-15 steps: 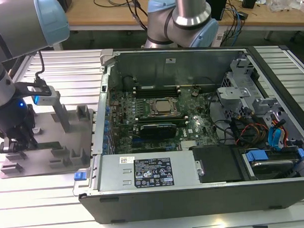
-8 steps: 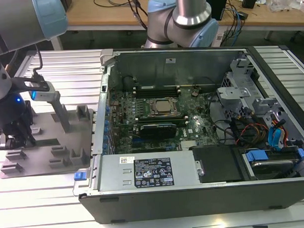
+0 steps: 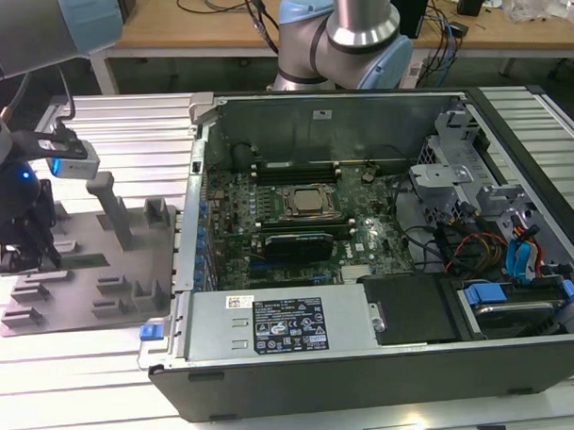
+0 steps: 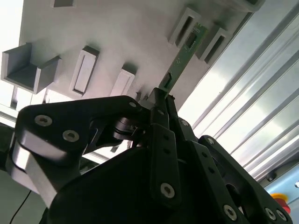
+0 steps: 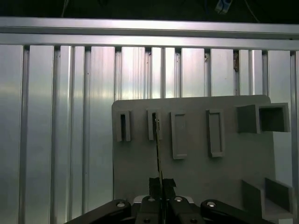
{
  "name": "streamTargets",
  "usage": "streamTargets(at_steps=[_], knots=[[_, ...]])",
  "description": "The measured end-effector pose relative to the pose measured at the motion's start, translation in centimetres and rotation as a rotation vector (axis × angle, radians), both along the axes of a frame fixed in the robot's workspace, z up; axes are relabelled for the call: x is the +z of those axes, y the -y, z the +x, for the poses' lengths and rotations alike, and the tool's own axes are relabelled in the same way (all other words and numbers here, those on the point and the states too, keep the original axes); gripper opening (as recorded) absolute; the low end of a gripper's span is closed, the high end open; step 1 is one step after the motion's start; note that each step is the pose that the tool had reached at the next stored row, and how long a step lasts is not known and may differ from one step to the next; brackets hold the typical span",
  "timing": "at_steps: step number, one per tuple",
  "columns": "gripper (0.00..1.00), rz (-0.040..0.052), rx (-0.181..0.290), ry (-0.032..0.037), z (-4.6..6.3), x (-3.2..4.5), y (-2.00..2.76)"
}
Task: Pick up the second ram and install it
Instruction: 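Pick up the second ram and move it above second insertion slot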
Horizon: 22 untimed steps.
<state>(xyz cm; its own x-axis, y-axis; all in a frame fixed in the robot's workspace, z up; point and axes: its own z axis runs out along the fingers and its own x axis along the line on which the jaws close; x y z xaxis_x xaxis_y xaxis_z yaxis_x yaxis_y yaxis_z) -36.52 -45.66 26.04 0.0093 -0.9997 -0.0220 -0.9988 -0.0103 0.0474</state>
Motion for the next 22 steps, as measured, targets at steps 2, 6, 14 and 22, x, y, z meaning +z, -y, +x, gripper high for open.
streamTargets(at_steps=[2,6,14,22], knots=[[0.11,0.0000,0.000,0.0000,0.0,0.43,0.00],[0.11,0.0000,0.000,0.0000,0.0,1.46,0.00],[0.11,0.0004,0.000,0.0000,0.0,2.93,0.00],[0.11,0.0004,0.000,0.0000,0.0,4.66,0.00]])
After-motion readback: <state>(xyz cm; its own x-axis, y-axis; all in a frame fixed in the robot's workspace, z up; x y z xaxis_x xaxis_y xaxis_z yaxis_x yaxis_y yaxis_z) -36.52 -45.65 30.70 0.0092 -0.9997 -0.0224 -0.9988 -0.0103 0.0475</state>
